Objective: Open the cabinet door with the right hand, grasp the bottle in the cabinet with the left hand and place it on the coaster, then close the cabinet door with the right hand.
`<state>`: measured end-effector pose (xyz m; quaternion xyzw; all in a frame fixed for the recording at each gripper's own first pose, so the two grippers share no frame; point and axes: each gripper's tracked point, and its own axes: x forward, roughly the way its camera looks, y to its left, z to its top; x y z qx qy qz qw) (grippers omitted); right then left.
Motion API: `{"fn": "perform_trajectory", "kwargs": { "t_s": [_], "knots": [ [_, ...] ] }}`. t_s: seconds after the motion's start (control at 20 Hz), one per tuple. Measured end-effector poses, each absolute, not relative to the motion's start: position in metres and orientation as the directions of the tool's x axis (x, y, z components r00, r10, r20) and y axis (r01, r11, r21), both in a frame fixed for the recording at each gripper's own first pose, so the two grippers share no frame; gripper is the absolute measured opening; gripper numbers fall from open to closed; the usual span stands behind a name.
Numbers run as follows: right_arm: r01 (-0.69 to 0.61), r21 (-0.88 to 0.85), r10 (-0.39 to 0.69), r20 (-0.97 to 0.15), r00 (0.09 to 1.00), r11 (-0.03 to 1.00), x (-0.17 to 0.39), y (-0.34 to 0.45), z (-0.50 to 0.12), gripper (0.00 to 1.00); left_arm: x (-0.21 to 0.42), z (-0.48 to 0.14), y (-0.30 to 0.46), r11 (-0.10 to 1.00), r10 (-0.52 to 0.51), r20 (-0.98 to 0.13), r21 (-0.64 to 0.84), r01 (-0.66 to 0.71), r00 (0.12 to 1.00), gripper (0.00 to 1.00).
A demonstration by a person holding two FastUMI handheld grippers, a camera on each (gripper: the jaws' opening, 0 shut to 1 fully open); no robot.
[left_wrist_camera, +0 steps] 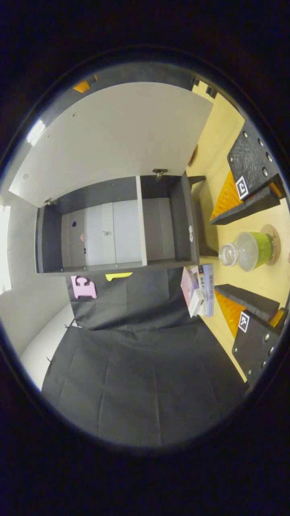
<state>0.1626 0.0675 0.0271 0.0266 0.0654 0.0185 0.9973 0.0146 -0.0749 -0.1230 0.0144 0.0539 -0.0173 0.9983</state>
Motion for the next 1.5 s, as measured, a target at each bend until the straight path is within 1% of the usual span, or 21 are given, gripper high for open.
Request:
{"fn": "perform_trajectory", "kwargs": {
  "t_s": [0.3, 0.35, 0.4, 0.5, 0.55, 0.65, 0.7, 0.75, 0.8, 0.9, 1.1, 1.25, 1.3, 1.35, 1.4, 1.45, 1.5],
  "knots": [
    [-0.071, 0.069, 0.076, -0.081, 0.994, 0.995, 0.204, 0.072, 0.047, 0.95, 0.023, -0.050, -0.055, 1.000, 0.017, -0.069, 0.009, -0.017, 0.997, 0.84],
    [-0.079, 0.069, 0.084, -0.073, 0.994, 0.995, 0.209, 0.072, 0.049, 0.95, 0.025, -0.042, -0.049, 1.000, 0.030, -0.068, 0.003, -0.030, 0.997, 0.89],
    [-0.094, 0.071, 0.099, -0.066, 0.993, 0.993, 0.217, 0.075, 0.051, 0.95, 0.027, -0.033, -0.043, 0.999, 0.047, -0.064, -0.004, -0.047, 0.997, 0.84],
    [-0.135, 0.073, 0.138, -0.049, 0.989, 0.988, 0.227, 0.082, 0.055, 0.95, 0.029, -0.015, -0.031, 0.997, 0.079, -0.047, -0.017, -0.080, 0.996, 0.84],
    [-0.145, 0.070, 0.148, -0.041, 0.988, 0.987, 0.232, 0.083, 0.057, 0.95, 0.031, -0.007, -0.023, 0.995, 0.096, -0.038, -0.019, -0.097, 0.995, 0.89],
    [-0.150, 0.065, 0.152, -0.028, 0.988, 0.987, 0.238, 0.082, 0.059, 0.94, 0.031, 0.006, -0.008, 0.991, 0.130, -0.031, -0.027, -0.131, 0.991, 0.89],
    [-0.154, 0.067, 0.155, -0.023, 0.988, 0.986, 0.241, 0.084, 0.061, 0.94, 0.030, 0.010, -0.002, 0.989, 0.143, -0.031, -0.034, -0.144, 0.989, 0.89],
    [-0.157, 0.070, 0.159, -0.019, 0.987, 0.985, 0.242, 0.086, 0.062, 0.94, 0.029, 0.013, 0.004, 0.987, 0.158, -0.026, -0.038, -0.159, 0.987, 0.80],
    [-0.158, 0.072, 0.160, -0.019, 0.987, 0.985, 0.244, 0.088, 0.063, 0.94, 0.027, 0.017, 0.011, 0.984, 0.174, -0.017, -0.037, -0.174, 0.985, 0.89],
    [-0.155, 0.074, 0.157, -0.022, 0.987, 0.985, 0.246, 0.090, 0.063, 0.94, 0.023, 0.021, 0.024, 0.980, 0.198, -0.009, -0.030, -0.198, 0.980, 0.89],
    [-0.162, 0.058, 0.164, -0.032, 0.986, 0.985, 0.244, 0.107, 0.062, 0.94, 0.024, 0.025, 0.045, 0.977, 0.211, 0.002, -0.016, -0.211, 0.977, 0.89],
    [-0.111, 0.008, 0.112, -0.033, 0.993, 0.994, 0.240, 0.104, 0.063, 0.93, 0.033, 0.026, 0.061, 0.979, 0.203, 0.009, -0.003, -0.203, 0.979, 0.89],
    [-0.098, 0.003, 0.098, -0.035, 0.995, 0.995, 0.239, 0.105, 0.062, 0.92, 0.035, 0.025, 0.065, 0.980, 0.200, 0.008, -0.003, -0.200, 0.980, 0.84],
    [-0.088, 0.004, 0.089, -0.040, 0.995, 0.996, 0.237, 0.107, 0.061, 0.92, 0.038, 0.025, 0.070, 0.980, 0.197, 0.008, -0.007, -0.197, 0.980, 0.84],
    [-0.080, 0.006, 0.080, -0.044, 0.996, 0.997, 0.237, 0.109, 0.060, 0.91, 0.041, 0.024, 0.076, 0.981, 0.192, 0.009, -0.015, -0.192, 0.981, 0.89],
    [-0.069, 0.007, 0.069, -0.048, 0.996, 0.998, 0.235, 0.110, 0.060, 0.91, 0.043, 0.023, 0.080, 0.982, 0.188, 0.010, -0.024, -0.188, 0.982, 0.84],
    [-0.059, 0.004, 0.059, -0.051, 0.997, 0.998, 0.233, 0.111, 0.061, 0.91, 0.044, 0.021, 0.084, 0.982, 0.184, 0.009, -0.032, -0.184, 0.983, 0.84]
  ]
}}
